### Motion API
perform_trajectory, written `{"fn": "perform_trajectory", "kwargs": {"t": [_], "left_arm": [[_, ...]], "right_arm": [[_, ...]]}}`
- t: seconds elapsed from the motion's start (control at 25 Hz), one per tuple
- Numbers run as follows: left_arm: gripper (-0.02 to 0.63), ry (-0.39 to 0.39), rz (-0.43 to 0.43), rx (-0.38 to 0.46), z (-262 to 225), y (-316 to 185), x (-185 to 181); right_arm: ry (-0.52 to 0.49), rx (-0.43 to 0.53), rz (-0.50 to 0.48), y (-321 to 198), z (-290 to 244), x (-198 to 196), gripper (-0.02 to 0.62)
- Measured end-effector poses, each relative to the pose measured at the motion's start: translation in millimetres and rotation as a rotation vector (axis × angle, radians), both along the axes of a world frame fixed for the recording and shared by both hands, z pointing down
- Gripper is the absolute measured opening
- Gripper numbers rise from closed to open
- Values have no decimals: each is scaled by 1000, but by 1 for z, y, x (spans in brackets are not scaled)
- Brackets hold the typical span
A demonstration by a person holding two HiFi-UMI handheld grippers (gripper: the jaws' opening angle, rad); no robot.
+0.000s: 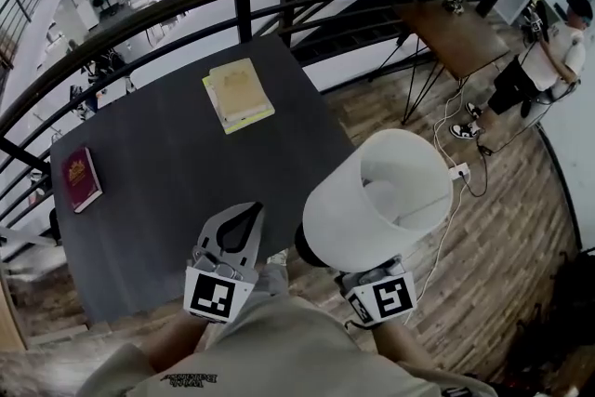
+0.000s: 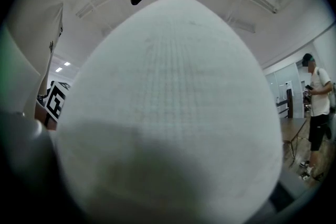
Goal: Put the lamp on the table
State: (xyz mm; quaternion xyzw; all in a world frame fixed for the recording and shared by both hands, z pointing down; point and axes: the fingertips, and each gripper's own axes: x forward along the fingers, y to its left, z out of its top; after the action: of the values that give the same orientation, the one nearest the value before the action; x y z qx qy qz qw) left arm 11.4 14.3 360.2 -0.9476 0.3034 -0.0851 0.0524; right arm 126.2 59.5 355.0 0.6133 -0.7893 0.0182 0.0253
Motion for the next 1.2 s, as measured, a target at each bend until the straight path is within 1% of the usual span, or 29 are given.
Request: {"fn": "perform_trajectory", "kwargs": {"t": [0.24,0.48,0.76,0.92,1.04,1.2], "left_arm": [[6,8,-13,10,0,-69,15],[6,18,-9,0,-4,-115,25],[6,17,-11,7,-7,-134,31],[6,16,-37,12,-8,-140,35],[6,35,-68,-6,-7,-143,39],[6,24,-92,-21,0,-153,46]], "right_arm": [[19,9,5,-65,-9,22,135],[22,13,3,-117,-18,33,135],[27,11,-26,-150,-24,33,135],[17,-4,-56,-162,-19,36,135],[15,-17,-84,-169,-13,39,135],[22,-29,-118,-184,-5,42,135]]}}
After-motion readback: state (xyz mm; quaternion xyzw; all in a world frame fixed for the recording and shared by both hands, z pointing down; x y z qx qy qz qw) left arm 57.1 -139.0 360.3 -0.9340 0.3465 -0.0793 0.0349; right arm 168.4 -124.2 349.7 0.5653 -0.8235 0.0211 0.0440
